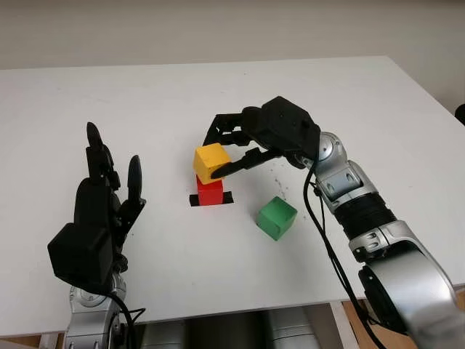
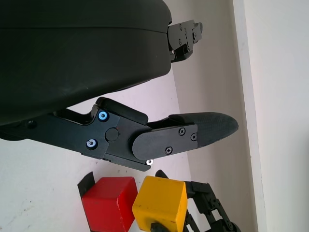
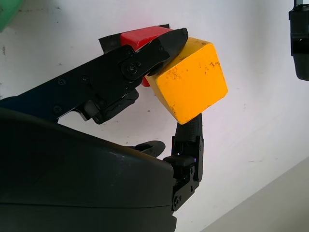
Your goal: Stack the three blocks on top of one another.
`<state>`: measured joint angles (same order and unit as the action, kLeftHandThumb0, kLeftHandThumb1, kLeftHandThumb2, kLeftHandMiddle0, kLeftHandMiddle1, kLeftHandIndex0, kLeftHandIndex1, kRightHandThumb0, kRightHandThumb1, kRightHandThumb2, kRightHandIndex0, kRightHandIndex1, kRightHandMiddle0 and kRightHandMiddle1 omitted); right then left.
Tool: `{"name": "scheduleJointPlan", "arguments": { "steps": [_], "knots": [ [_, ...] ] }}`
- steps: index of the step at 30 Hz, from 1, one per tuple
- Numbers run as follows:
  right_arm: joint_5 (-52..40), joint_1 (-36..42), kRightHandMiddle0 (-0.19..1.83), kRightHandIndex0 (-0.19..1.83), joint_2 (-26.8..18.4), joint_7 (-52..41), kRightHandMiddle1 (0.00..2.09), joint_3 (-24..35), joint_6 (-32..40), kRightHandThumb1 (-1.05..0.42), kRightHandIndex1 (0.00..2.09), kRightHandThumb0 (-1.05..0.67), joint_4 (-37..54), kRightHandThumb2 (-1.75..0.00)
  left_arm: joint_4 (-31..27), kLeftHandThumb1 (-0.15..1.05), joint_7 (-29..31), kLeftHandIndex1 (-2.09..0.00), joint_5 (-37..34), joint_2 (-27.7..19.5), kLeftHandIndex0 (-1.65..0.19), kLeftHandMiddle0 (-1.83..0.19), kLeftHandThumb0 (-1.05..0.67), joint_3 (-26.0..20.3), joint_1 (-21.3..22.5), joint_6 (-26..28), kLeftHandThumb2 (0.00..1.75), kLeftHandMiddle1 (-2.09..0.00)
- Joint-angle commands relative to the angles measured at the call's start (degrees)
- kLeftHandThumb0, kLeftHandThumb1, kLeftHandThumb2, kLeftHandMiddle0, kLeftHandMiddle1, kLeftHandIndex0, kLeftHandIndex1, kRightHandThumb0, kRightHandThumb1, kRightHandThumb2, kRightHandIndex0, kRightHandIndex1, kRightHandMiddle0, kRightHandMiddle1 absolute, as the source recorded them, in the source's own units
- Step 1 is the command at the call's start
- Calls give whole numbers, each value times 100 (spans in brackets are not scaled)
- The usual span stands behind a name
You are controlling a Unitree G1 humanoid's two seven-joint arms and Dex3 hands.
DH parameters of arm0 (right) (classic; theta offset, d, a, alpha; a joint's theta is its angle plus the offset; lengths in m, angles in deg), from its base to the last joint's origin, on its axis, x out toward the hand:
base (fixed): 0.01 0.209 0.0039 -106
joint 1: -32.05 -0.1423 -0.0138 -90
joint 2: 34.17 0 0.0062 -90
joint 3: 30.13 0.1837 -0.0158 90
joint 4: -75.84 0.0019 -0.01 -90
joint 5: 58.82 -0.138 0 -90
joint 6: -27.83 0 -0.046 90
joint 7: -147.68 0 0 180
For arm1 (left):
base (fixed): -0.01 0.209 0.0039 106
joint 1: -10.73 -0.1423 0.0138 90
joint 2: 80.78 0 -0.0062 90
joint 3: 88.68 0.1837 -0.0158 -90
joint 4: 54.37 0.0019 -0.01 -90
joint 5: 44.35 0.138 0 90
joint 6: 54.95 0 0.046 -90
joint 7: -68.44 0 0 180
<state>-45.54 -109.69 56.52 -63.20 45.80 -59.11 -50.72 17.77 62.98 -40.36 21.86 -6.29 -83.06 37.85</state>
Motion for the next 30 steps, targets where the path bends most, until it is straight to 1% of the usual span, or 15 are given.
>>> {"name": "scheduleJointPlan", "arguments": {
  "steps": [1,18,26,30],
  "knots": [
    [1,-172,43,39,17,20,163,7,-69,-92,7,-48,-37,-5,-114,105,-4,0,34,1,19,19,-67,29,-20,-17,58,-3],
    [1,-184,44,41,23,-50,165,-9,-114,-92,7,-49,-64,-5,-76,105,-28,0,65,20,19,19,-67,30,-22,-87,60,-2],
    [-62,-126,41,40,83,-22,168,36,-74,-92,7,-48,-48,-5,-158,105,15,0,-30,45,19,19,-67,34,-61,-16,58,-2],
    [-57,-117,39,39,96,-18,167,34,-96,-92,7,-48,-69,-5,-129,105,-12,0,61,15,19,19,-67,59,-71,-57,59,-3]
  ]
}}
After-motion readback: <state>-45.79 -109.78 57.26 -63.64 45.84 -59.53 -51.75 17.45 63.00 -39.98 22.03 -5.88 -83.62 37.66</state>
